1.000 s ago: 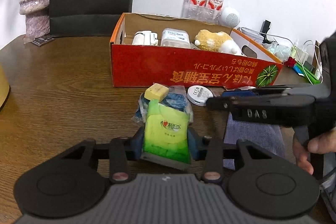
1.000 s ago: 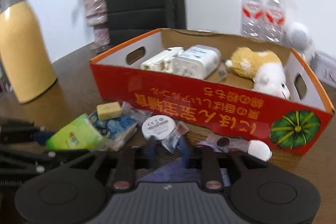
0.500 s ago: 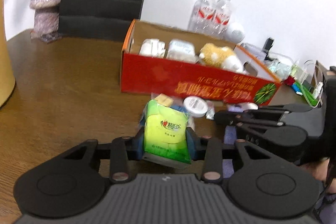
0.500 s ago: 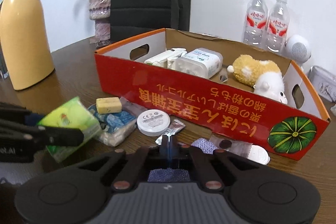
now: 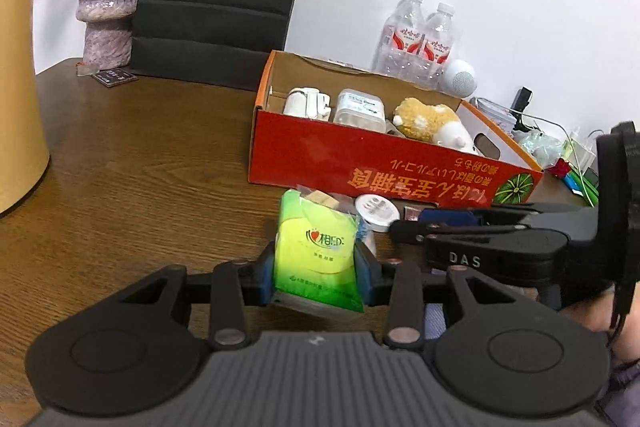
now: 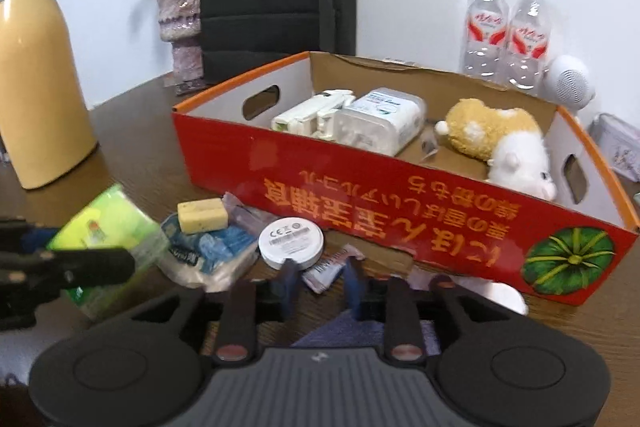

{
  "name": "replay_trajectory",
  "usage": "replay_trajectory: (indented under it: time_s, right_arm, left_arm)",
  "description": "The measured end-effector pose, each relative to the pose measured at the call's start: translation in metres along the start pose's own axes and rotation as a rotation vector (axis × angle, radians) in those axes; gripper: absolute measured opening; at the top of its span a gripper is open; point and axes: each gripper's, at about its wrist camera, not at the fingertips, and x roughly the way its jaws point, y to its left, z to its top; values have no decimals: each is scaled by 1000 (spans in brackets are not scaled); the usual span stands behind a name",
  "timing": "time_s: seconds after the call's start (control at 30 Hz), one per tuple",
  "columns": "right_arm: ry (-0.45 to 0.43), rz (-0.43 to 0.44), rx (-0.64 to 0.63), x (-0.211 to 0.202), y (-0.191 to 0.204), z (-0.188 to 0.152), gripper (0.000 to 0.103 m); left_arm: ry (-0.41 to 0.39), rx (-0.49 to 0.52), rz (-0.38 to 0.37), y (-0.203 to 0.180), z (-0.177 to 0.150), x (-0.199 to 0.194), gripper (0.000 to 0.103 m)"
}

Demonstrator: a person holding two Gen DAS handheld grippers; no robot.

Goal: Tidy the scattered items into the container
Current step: 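Lift the tissue pack with the left tool while the right tool lifts the packet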

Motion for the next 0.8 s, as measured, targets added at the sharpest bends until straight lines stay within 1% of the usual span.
replay_trajectory:
  time_s: [0.03, 0.07, 0.1, 0.13, 0.17, 0.23, 0.33, 0.4, 0.47, 0.53, 0.57, 0.6, 0.67, 0.7, 0.73, 0.8]
  right_arm:
    - [-3, 3, -3, 1, 0, 0, 31]
    - [-6, -9, -10, 1, 1, -1, 26]
    - [-10, -31, -20, 1, 1, -2, 9]
    - [-11, -39, -21, 0, 0, -2, 9]
    - [-7, -27, -10, -1, -3, -3, 9]
    - [6, -17, 4, -4, -8, -4, 3]
    - [8, -20, 15, -15, -15, -12, 0]
    - [-9, -25, 19, -24, -17, -18, 0]
    - [-53, -28, 25, -36, -19, -21, 0]
    - [-86, -31, 37, -48, -20, -19, 0]
    - [-88, -28, 40, -53, -20, -16, 0]
    - [-76, -24, 48, -55, -21, -14, 0]
    - [-30, 7, 89, -51, -24, -8, 8]
    - [-11, 24, 115, -46, -26, -7, 12]
    - [11, 32, 132, -39, -26, -8, 15]
    - [51, 29, 148, -24, -23, -10, 14]
  left_arm:
    - [3, 4, 1, -1, 0, 0, 39]
    - [5, 6, 1, -2, -1, 0, 39]
    - [4, 7, 0, -2, -1, 0, 39]
    - [4, 8, -2, -2, -1, 0, 39]
    - [5, 10, -3, -3, -1, 0, 39]
    - [8, 13, 0, -3, -2, 0, 39]
    - [0, 15, 6, -5, -2, -1, 39]
    - [-27, 23, 28, -7, -1, -5, 39]
    - [-63, 34, 38, -11, 0, -12, 39]
    - [-91, 31, 48, -14, 0, -22, 39]
    - [-112, 27, 46, -16, -1, -29, 39]
    - [-129, 21, 40, -17, -2, -35, 39]
    - [-146, 8, 33, -19, -3, -40, 39]
    - [-145, 3, 34, -20, -4, -40, 39]
    - [-142, 2, 36, -20, -5, -40, 39]
    - [-141, 9, 42, -21, -7, -40, 39]
